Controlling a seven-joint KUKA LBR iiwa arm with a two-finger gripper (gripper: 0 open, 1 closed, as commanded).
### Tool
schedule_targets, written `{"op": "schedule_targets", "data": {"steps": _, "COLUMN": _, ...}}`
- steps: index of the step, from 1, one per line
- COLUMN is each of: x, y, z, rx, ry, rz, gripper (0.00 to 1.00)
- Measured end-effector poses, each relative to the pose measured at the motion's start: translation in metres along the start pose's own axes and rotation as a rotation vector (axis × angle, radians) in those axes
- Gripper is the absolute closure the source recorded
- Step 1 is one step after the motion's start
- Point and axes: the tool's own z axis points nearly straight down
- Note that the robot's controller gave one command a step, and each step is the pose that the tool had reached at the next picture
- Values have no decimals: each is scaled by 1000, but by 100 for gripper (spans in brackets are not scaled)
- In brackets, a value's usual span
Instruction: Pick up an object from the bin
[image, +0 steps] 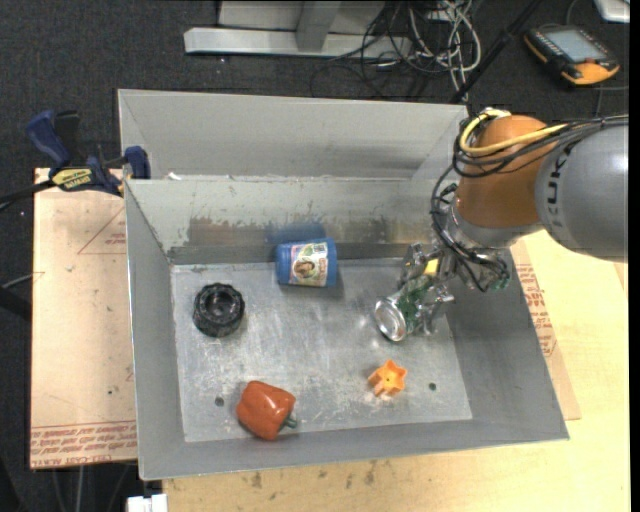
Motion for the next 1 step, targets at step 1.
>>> {"op": "schedule_targets", "data": {"steps": 1, "x": 2, "y": 1, "z": -13, "rx": -3, "ry": 9, "rz": -1, "gripper": 100}}
